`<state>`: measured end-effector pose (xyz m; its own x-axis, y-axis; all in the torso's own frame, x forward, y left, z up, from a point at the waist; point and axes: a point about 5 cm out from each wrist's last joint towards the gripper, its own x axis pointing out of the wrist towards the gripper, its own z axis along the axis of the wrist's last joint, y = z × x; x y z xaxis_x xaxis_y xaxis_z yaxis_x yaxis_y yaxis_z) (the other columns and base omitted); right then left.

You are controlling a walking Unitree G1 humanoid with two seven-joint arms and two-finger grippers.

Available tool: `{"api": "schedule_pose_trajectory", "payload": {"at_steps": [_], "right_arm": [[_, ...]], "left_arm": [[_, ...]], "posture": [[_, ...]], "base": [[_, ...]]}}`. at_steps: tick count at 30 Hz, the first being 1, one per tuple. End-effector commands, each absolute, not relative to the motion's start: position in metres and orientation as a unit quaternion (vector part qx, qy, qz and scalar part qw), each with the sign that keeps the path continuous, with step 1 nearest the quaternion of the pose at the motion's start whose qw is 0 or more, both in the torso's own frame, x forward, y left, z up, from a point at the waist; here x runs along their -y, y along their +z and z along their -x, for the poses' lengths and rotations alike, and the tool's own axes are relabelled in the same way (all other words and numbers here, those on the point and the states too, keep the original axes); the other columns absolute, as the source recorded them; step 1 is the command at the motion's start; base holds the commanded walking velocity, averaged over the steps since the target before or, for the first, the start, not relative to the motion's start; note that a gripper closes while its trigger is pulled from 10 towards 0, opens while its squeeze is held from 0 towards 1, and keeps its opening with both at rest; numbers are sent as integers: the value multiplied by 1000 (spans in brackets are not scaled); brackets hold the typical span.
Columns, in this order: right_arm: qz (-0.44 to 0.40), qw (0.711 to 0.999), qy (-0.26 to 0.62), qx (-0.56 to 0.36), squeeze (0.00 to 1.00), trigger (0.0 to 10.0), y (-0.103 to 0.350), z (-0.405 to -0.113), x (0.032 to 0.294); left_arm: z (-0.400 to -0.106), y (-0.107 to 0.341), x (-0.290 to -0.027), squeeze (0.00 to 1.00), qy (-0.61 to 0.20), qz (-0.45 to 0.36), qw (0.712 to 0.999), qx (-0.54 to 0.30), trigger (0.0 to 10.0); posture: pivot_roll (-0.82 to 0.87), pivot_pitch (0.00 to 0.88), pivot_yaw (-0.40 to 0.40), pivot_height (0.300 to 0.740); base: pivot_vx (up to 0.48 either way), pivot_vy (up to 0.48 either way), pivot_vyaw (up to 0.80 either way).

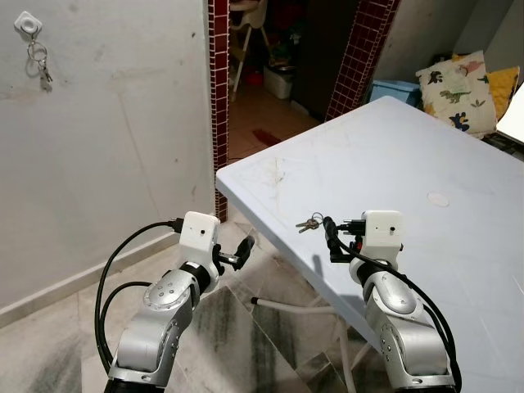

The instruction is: Hang keys on a hook

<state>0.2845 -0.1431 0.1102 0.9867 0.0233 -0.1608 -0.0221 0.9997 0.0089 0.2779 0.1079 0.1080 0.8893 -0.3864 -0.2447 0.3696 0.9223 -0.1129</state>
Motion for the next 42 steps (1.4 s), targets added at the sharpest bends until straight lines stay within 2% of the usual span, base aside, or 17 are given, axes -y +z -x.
{"api": "schedule_pose_trajectory", "payload": {"at_steps": [1,14,42], "right_arm": [[1,997,9,-74,0,10000,116,-286,146],[1,996,23,-87,0,10000,115,-284,140],[0,995,30,-91,0,10000,114,-284,138]], "left_arm": [[-279,110,-106,0,-194,30,972,-129,10000],[-279,108,-105,0,-195,32,972,-131,10000],[-278,106,-104,0,-199,29,970,-136,10000]], "posture": [[144,8,-74,740],[141,0,-77,740],[145,0,-71,740]], "base": [[0,0,0],[129,0,0],[312,0,0]]}}
